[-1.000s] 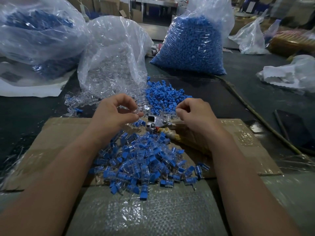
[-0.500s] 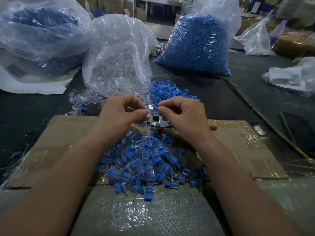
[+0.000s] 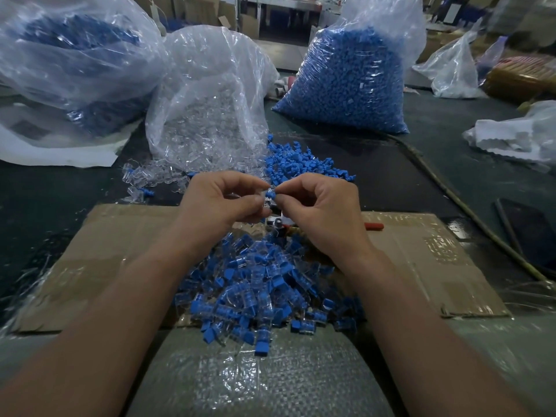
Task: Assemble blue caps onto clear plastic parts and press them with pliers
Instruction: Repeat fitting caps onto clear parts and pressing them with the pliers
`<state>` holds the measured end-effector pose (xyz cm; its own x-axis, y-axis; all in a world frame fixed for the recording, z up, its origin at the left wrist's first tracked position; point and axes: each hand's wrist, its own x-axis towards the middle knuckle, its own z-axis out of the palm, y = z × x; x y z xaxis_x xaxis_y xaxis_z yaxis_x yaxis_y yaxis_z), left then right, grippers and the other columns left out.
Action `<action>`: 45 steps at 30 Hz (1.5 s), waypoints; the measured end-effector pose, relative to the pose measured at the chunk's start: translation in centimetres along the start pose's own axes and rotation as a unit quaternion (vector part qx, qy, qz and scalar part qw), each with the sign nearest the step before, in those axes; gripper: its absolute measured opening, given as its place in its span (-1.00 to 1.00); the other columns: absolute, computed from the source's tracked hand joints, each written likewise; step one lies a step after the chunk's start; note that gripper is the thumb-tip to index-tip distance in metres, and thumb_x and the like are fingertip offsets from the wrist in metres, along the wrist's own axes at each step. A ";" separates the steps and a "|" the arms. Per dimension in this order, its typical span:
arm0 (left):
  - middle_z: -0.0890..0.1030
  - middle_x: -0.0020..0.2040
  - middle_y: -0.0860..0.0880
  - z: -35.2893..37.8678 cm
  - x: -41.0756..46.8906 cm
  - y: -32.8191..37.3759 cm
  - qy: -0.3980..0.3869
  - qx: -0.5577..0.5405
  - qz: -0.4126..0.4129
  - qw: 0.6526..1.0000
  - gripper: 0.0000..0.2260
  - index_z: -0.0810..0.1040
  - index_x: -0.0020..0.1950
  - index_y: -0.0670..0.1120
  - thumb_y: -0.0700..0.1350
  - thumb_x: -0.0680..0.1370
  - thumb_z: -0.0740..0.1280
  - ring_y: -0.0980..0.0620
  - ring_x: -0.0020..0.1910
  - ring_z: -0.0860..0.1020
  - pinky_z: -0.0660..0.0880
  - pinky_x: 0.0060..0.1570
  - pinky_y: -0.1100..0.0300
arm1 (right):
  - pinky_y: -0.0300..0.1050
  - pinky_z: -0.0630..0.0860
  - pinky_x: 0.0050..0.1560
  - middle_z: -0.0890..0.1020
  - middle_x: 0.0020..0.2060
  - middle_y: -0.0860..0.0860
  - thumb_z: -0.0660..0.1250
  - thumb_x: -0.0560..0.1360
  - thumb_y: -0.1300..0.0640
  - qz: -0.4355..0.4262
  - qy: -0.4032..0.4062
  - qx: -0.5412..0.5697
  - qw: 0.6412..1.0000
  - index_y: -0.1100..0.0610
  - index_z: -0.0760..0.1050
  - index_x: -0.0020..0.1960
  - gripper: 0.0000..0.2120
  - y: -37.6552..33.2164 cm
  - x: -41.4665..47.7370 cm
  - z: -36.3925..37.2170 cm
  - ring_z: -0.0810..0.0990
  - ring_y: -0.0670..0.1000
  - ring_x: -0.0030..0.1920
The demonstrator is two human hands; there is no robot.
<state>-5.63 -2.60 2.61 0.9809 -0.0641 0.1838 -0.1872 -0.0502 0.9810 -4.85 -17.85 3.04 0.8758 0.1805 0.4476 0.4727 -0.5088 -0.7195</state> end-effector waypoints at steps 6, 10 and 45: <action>0.66 -0.34 -0.01 0.3 0.1 -0.4 0.005 0.022 0.010 1.000 -0.80 0.59 -0.15 -0.08 -0.37 0.40 0.39 0.08 -0.33 0.64 0.53 -0.31 0.35 | -0.39 0.52 -0.20 0.53 -0.37 -0.24 0.41 0.42 0.26 -0.003 0.013 -0.012 1.000 0.17 0.63 -0.12 -0.94 0.1 0.0 0.2 0.56 -0.24 -0.32; 0.66 -0.36 0.01 0.2 0.2 -0.6 0.017 0.027 0.020 0.999 -0.81 0.58 -0.19 -0.09 -0.38 0.39 0.40 0.09 -0.35 0.64 0.54 -0.32 0.34 | -0.38 0.52 -0.21 0.54 -0.37 -0.22 0.42 0.41 0.25 0.000 0.009 -0.004 1.000 0.16 0.63 -0.14 -0.95 0.2 0.0 0.2 0.57 -0.22 -0.32; 0.62 -0.42 -0.10 -0.3 0.2 0.2 -0.019 -0.127 -0.085 0.988 -0.82 0.55 -0.27 -0.21 -0.27 0.15 0.41 0.02 -0.45 0.61 0.52 -0.44 0.29 | -0.31 0.54 -0.05 0.66 -0.16 0.04 0.43 0.35 0.30 -0.162 0.005 -0.002 0.987 0.28 0.61 0.00 -0.78 1.2 0.2 0.1 0.58 -0.11 -0.11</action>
<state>-5.43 -2.37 2.82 0.9932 -0.1147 0.0175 0.0044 0.1880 0.9822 -4.13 -18.39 2.20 0.6784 0.3248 0.6590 0.7266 -0.4296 -0.5362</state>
